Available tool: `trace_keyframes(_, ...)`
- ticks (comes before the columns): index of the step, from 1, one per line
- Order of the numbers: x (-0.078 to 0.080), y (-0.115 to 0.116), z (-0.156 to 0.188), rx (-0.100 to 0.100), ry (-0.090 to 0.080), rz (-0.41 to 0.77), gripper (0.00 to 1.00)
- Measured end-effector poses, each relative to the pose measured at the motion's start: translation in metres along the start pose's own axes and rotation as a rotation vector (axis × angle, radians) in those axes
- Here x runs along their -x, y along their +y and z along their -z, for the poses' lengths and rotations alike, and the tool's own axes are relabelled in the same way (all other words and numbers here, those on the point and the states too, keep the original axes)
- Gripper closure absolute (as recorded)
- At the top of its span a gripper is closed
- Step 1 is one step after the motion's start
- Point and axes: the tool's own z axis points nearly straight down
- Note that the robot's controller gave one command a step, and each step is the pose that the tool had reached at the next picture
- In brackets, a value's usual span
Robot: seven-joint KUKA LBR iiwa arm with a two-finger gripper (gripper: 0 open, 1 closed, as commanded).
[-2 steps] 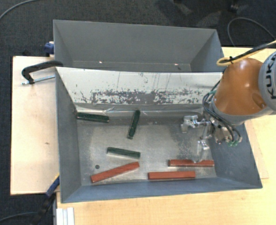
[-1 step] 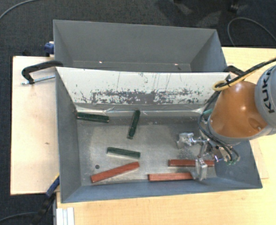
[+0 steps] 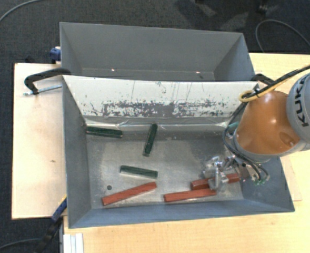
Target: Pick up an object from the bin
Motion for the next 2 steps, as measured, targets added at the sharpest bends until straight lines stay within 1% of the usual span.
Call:
trace_keyframes(1, 0.061, 0.016, 0.111, -0.003, -0.013, -0.05, 1.0)
trace_keyframes(2, 0.031, 0.035, 0.063, 0.003, 0.004, 0.239, 1.0)
